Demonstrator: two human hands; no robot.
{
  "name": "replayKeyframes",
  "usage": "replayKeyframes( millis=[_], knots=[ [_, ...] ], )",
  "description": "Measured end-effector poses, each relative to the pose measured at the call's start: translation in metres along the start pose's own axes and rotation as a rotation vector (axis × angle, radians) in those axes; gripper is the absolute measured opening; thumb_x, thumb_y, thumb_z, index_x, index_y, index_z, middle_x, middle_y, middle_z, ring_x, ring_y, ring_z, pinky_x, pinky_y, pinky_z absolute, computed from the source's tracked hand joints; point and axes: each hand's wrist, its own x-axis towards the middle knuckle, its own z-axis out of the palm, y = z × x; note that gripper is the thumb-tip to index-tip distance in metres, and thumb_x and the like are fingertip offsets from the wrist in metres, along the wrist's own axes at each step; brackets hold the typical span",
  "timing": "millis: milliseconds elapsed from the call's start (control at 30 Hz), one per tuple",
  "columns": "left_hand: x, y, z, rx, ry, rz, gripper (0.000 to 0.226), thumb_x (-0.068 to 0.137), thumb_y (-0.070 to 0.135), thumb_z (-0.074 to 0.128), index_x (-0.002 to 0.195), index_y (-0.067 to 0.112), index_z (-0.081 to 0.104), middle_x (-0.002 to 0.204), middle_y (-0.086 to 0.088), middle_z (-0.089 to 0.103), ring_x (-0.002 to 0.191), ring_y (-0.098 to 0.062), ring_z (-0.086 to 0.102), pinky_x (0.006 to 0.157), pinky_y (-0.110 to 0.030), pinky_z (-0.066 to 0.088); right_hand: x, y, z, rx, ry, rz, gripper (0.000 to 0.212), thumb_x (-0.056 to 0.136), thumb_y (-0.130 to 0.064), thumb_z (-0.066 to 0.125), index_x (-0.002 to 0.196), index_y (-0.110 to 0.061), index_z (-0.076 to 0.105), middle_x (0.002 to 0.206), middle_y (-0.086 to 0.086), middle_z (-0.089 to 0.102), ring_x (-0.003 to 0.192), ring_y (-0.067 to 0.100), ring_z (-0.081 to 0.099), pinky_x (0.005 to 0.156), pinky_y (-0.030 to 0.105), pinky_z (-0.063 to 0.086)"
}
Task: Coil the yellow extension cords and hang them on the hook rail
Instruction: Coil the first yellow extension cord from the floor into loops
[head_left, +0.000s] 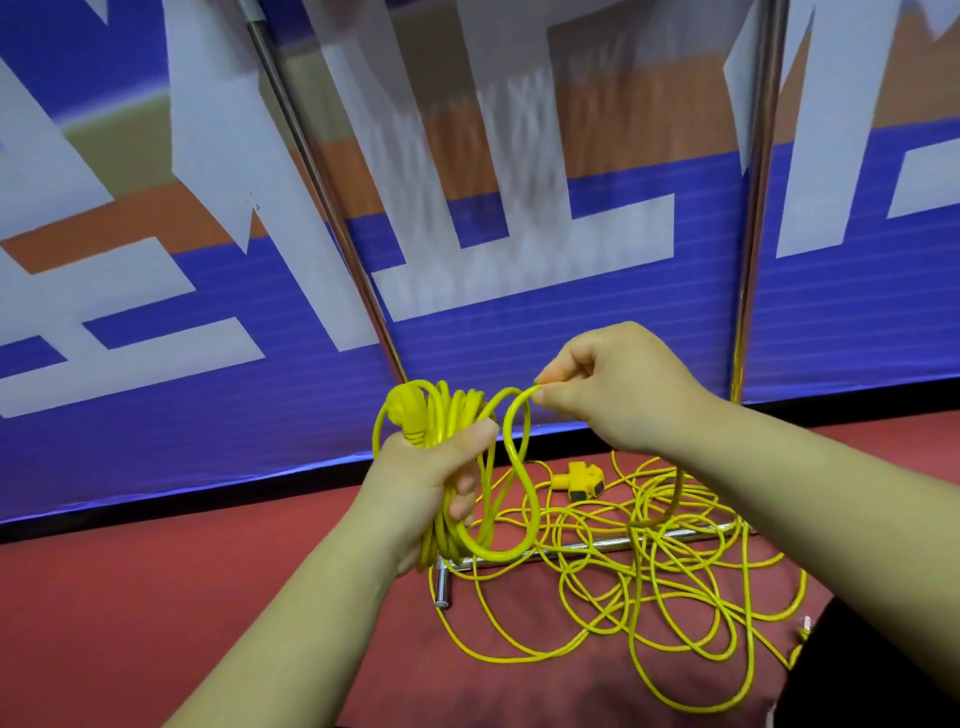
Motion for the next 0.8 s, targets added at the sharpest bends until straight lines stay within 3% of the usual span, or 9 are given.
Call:
replayKeyframes(
  millis=[100, 200, 267, 367, 433, 567, 700, 800],
  knots=[
    [0.001, -0.002, 0.010, 0.186, 0.014, 0.062, 0.040, 0.070, 0.026, 0.088, 0.072, -0.001, 0.058, 0.049, -0.009, 0.040, 0.036, -0.019, 0.033, 0.047, -0.029, 0.033, -0.002, -0.002, -0.001, -0.017, 0.015, -0.059, 0.010, 0.079, -0.035, 0.080, 0.079, -0.026, 0.076, 0.069, -0.012, 0.068, 0.068, 0.002, 0.062, 0.061, 0.022, 0.045],
    [0.006, -0.006, 0.016, 0.186, 0.015, 0.078, 0.045, 0.077, 0.022, 0.084, 0.086, -0.012, 0.056, 0.050, -0.008, 0.040, 0.038, -0.019, 0.033, 0.048, -0.030, 0.033, -0.004, -0.001, -0.003, 0.128, 0.005, -0.067, 0.008, 0.078, -0.031, 0.082, 0.079, -0.026, 0.076, 0.065, -0.013, 0.068, 0.063, -0.002, 0.062, 0.058, 0.013, 0.043],
    [0.007, -0.007, 0.019, 0.157, -0.012, 0.077, 0.043, 0.086, 0.021, 0.077, 0.084, -0.014, 0.051, 0.051, -0.010, 0.037, 0.038, -0.019, 0.032, 0.047, -0.029, 0.036, -0.004, 0.001, -0.006, 0.220, -0.023, -0.080, 0.006, 0.078, -0.029, 0.082, 0.080, -0.025, 0.077, 0.063, -0.012, 0.069, 0.061, -0.003, 0.062, 0.058, 0.012, 0.043],
    [0.007, -0.007, 0.023, 0.110, -0.066, 0.107, 0.034, 0.092, 0.018, 0.071, 0.066, 0.006, 0.051, 0.051, -0.009, 0.035, 0.037, -0.018, 0.031, 0.048, -0.029, 0.037, -0.006, 0.003, -0.012, 0.368, -0.070, -0.082, 0.003, 0.082, -0.023, 0.079, 0.085, -0.023, 0.078, 0.069, -0.006, 0.073, 0.064, 0.004, 0.065, 0.066, 0.023, 0.052],
    [0.009, -0.003, 0.022, 0.055, -0.074, 0.133, 0.030, 0.087, 0.023, 0.071, 0.070, 0.008, 0.052, 0.051, -0.008, 0.035, 0.036, -0.017, 0.032, 0.048, -0.029, 0.038, -0.008, 0.006, -0.018, 0.489, -0.151, -0.083, 0.009, 0.089, -0.015, 0.073, 0.095, -0.019, 0.077, 0.071, -0.001, 0.072, 0.063, 0.010, 0.063, 0.066, 0.026, 0.053],
    [0.013, 0.009, 0.011, -0.044, -0.012, 0.213, 0.026, 0.085, 0.021, 0.069, 0.074, 0.006, 0.050, 0.052, -0.005, 0.034, 0.036, -0.015, 0.033, 0.046, -0.027, 0.039, -0.010, 0.017, -0.030, 0.664, -0.480, 0.008, 0.025, 0.100, -0.008, 0.054, 0.122, -0.016, 0.062, 0.078, 0.008, 0.064, 0.062, 0.016, 0.059, 0.055, 0.018, 0.048],
    [0.016, 0.021, -0.004, -0.254, 0.043, 0.230, 0.025, 0.089, 0.018, 0.063, 0.070, 0.012, 0.048, 0.049, 0.002, 0.033, 0.035, -0.009, 0.033, 0.041, -0.024, 0.039, -0.008, 0.030, -0.028, 0.502, -0.652, 0.076, 0.019, 0.103, -0.017, 0.049, 0.121, -0.023, 0.053, 0.075, 0.004, 0.061, 0.066, 0.017, 0.059, 0.064, 0.028, 0.050],
    [0.022, 0.024, -0.021, -0.465, 0.090, 0.172, 0.024, 0.089, 0.023, 0.059, 0.067, 0.019, 0.053, 0.050, 0.007, 0.033, 0.036, -0.005, 0.034, 0.042, -0.021, 0.039, -0.004, 0.041, -0.028, 0.405, -0.661, 0.100, 0.018, 0.103, -0.018, 0.049, 0.120, -0.022, 0.054, 0.074, 0.005, 0.061, 0.069, 0.020, 0.059, 0.071, 0.038, 0.046]
  ],
)
